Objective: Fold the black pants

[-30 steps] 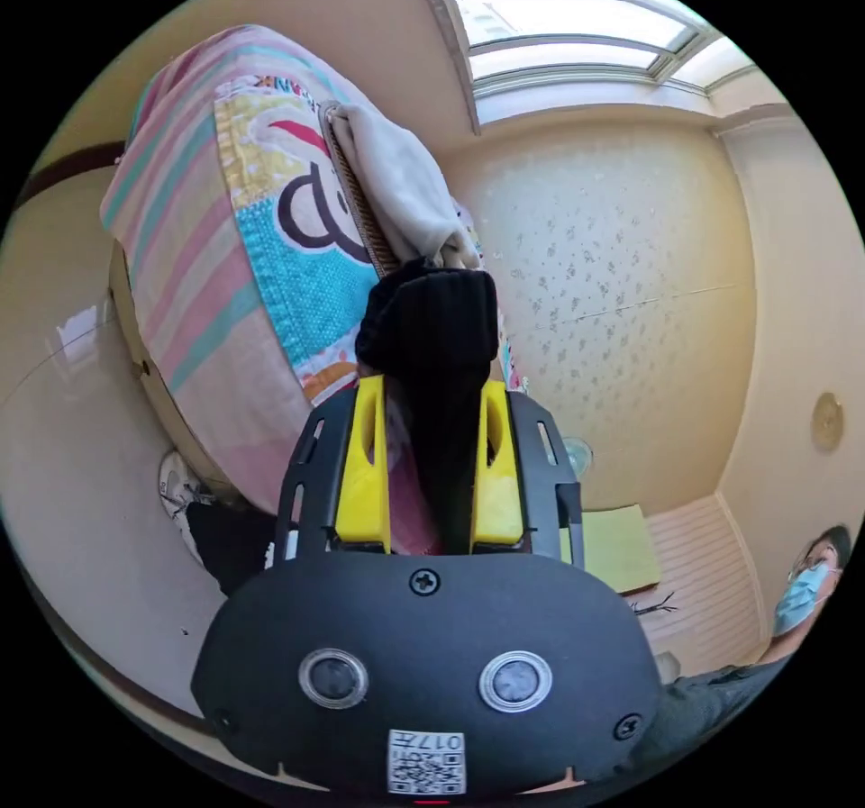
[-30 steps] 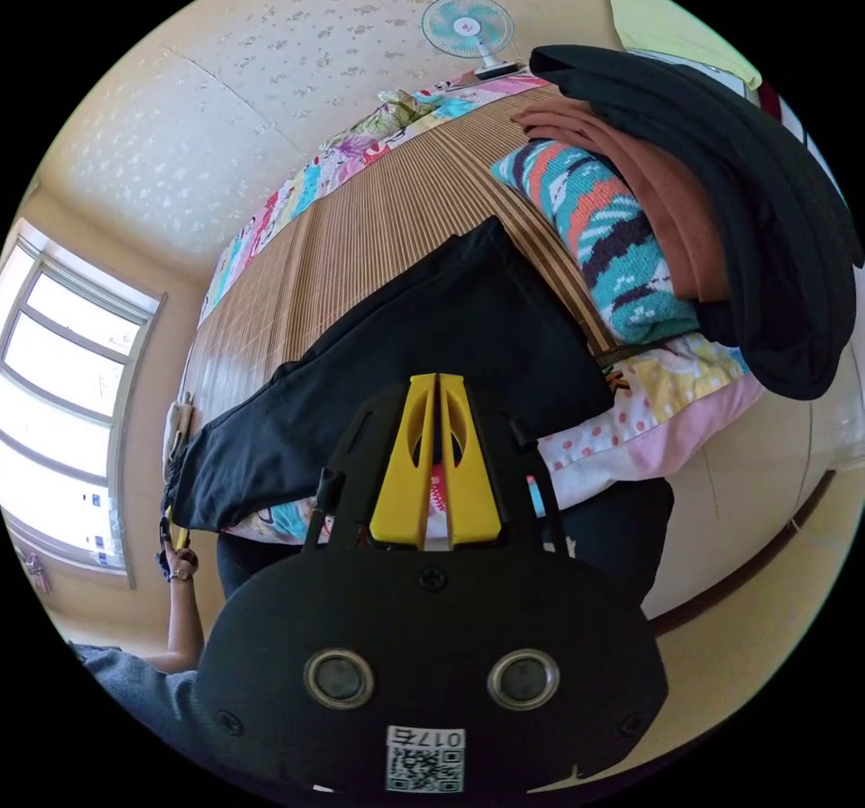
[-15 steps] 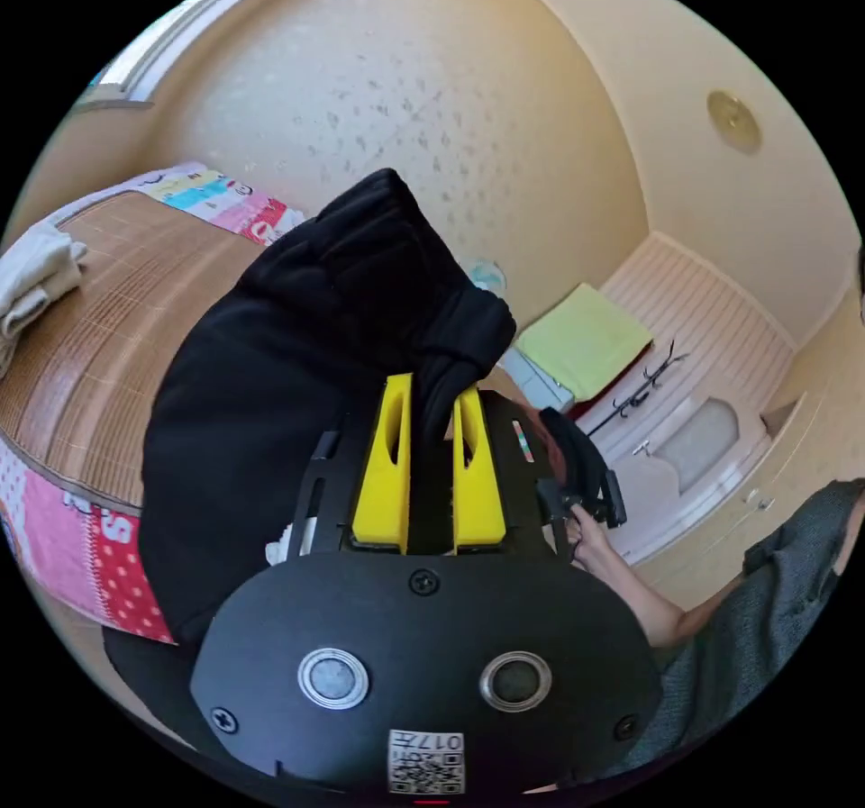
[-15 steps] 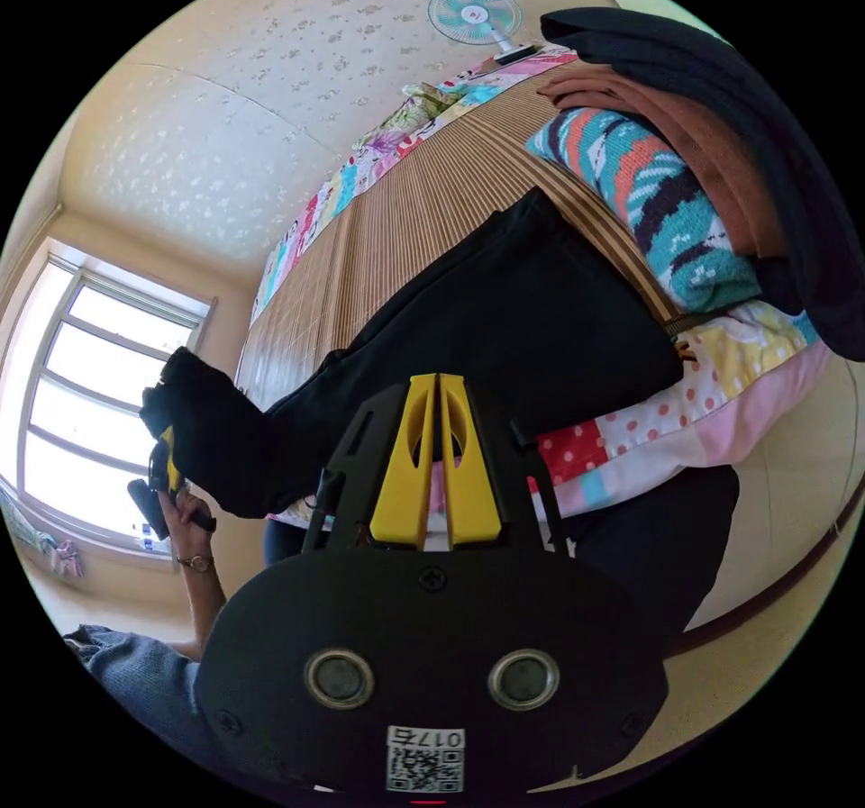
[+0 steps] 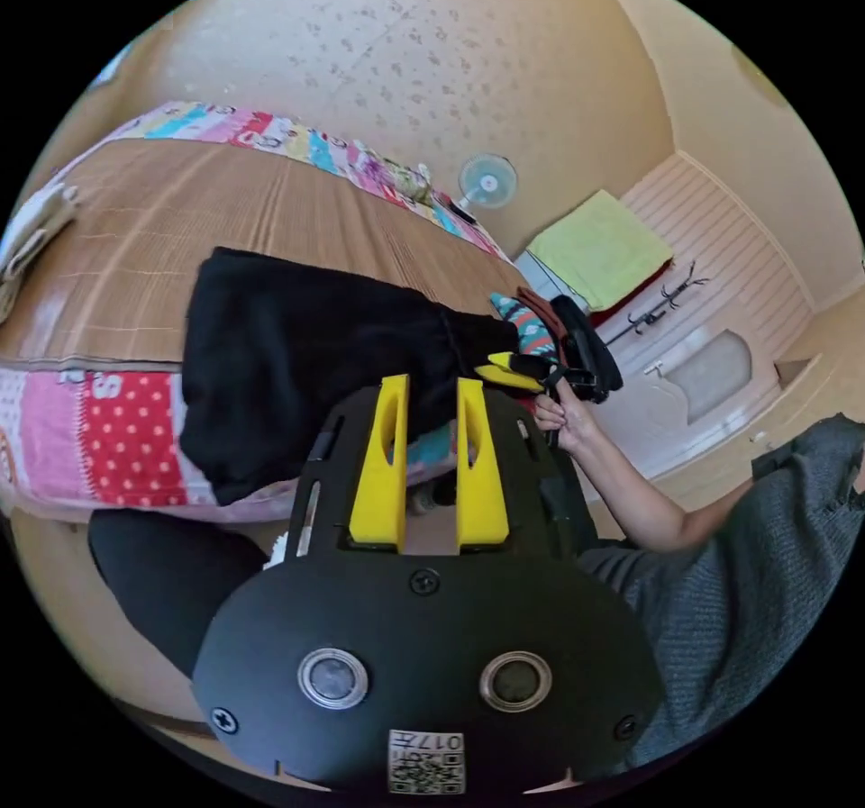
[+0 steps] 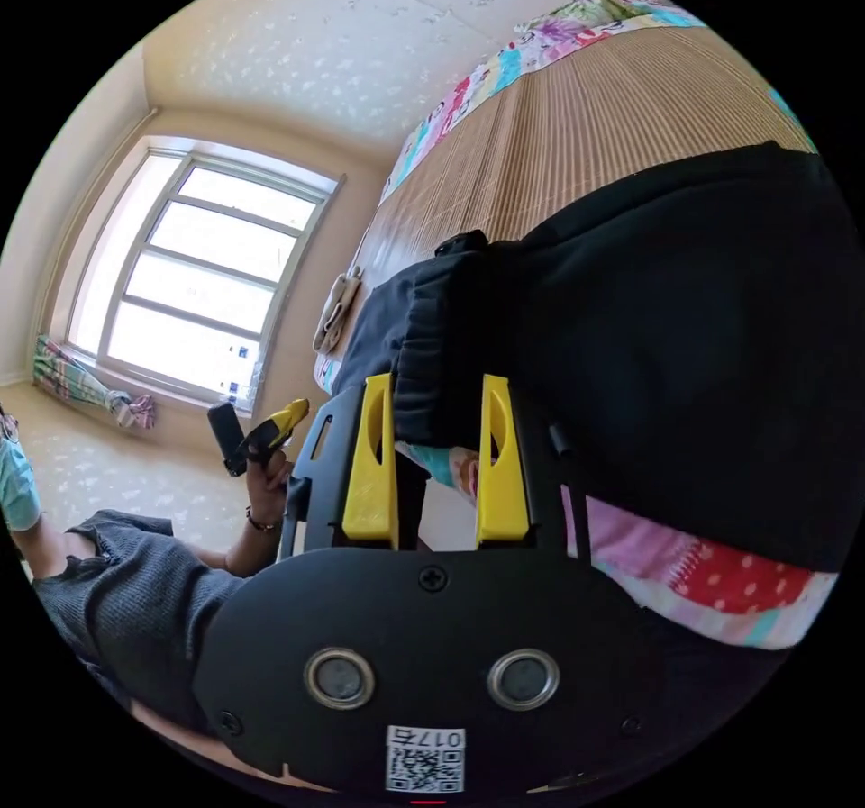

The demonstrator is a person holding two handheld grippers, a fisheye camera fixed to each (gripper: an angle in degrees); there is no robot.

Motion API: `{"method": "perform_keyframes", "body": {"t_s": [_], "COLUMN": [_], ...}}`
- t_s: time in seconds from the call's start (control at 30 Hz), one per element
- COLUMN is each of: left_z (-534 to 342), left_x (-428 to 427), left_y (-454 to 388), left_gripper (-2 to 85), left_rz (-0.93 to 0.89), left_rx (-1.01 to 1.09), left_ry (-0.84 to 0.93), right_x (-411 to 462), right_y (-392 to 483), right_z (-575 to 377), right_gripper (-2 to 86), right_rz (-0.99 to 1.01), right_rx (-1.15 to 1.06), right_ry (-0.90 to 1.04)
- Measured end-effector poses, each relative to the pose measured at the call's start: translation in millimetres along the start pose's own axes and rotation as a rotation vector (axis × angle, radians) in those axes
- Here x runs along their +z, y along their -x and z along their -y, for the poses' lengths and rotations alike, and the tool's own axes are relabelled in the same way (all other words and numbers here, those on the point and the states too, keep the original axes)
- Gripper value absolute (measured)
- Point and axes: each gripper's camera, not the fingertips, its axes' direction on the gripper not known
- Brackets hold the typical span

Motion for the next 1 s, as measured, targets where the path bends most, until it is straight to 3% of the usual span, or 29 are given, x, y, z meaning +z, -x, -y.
{"method": "perform_keyframes", "body": {"t_s": [0.13, 0.23, 0.37, 0.47, 0.57, 0.67, 0.73, 0.8, 0.9, 1.0], "left_z": [-4.2, -13.3, -21.8, -30.0, -38.0, -37.0, -31.0, -22.5, 7.6, 44.2], "left_x": [-31.1, -32.7, -0.9, 36.3, 47.6, 46.7, 32.4, 19.0, -6.2, -25.3], "left_y": [62.6, 94.1, 115.4, 117.0, 111.0, 110.0, 104.5, 90.9, 42.8, -26.5], "left_gripper": [17.5, 20.4, 20.7, 18.7, 15.9, 10.6, 8.5, 8.0, 7.9, 7.9], "left_rz": [0.086, 0.077, 0.004, -0.154, -0.124, -0.248, -0.466, -0.568, -0.586, -0.505], "left_rx": [-0.266, -0.392, -0.475, -0.512, -0.542, -0.506, -0.432, -0.381, -0.199, 0.02], "left_ry": [-0.085, -0.103, -0.008, 0.084, 0.092, 0.1, 0.015, -0.07, -0.149, -0.161], "right_x": [36.2, 21.4, 2.7, 0.8, -17.3, -39.0, -35.2, -13.3, 41.9, 69.1], "right_y": [23.0, 47.3, 54.3, 24.1, 0.0, 17.1, 38.0, 40.0, 22.7, 35.4], "right_z": [37.5, 43.1, 31.3, 18.2, 4.9, -4.4, -3.2, 5.2, 24.6, 19.9], "right_gripper": [11.8, 8.3, 7.5, 8.2, 9.3, 8.1, 6.6, 4.7, 2.1, 1.1], "right_rz": [-0.099, -0.044, -0.136, -0.231, -0.223, -0.296, -0.356, -0.409, -0.435, -0.412], "right_rx": [-0.063, -0.168, -0.166, -0.078, 0.019, -0.02, -0.08, -0.07, 0.041, -0.004], "right_ry": [0.099, 0.076, 0.038, 0.056, 0.002, -0.141, -0.219, -0.194, -0.034, -0.081]}}
